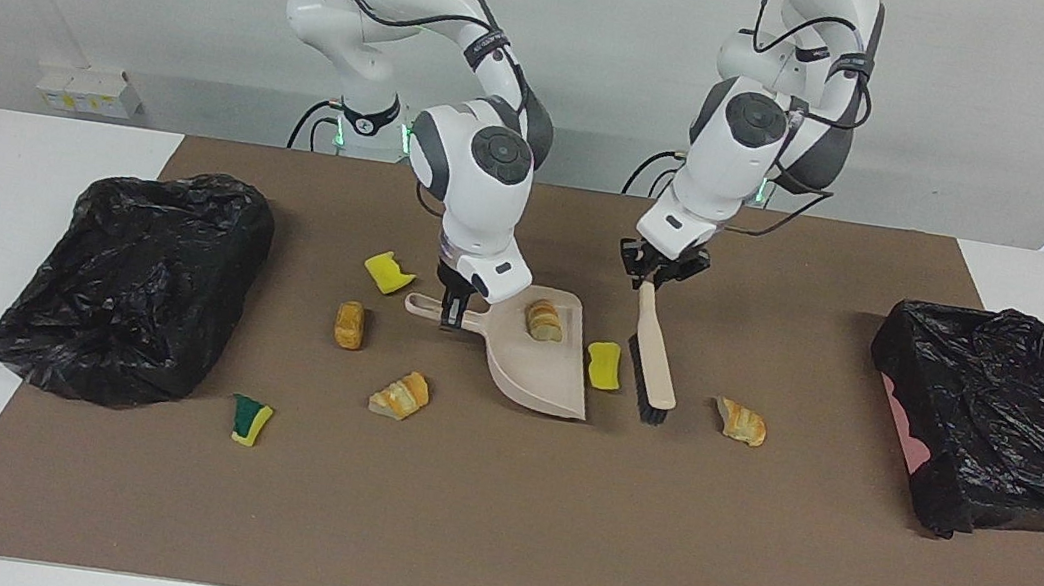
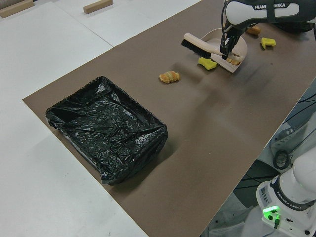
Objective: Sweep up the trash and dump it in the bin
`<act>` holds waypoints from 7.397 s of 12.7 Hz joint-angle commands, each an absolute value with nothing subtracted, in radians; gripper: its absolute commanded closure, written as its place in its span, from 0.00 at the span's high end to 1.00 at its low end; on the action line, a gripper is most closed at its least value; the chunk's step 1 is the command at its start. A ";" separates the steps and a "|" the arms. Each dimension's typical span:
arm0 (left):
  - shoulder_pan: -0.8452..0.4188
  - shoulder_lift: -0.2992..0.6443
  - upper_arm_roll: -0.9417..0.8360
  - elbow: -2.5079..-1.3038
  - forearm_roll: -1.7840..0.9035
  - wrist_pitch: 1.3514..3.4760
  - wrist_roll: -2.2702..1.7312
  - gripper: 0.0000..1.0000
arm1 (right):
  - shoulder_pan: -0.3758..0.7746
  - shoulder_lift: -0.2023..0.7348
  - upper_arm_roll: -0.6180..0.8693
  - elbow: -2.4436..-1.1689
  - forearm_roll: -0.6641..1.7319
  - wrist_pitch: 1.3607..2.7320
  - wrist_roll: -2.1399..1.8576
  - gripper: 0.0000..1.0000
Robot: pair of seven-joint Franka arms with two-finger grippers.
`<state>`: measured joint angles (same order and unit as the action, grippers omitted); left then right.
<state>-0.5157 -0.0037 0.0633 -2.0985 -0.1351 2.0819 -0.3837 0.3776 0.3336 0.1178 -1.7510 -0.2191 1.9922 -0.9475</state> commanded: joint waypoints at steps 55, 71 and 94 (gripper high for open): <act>-0.753 -0.026 0.054 -2.200 -0.354 2.272 -0.610 0.00 | 0.232 0.348 0.150 -1.746 -0.045 1.939 -1.198 0.00; -0.883 -0.304 -0.189 -2.599 -0.167 2.249 -0.969 0.00 | -0.040 0.287 0.144 -1.640 -0.095 1.864 -1.497 0.00; -0.139 0.018 -0.175 -1.731 0.025 1.771 -0.079 1.00 | -0.431 -0.050 0.141 -1.892 -0.865 1.813 -1.419 0.00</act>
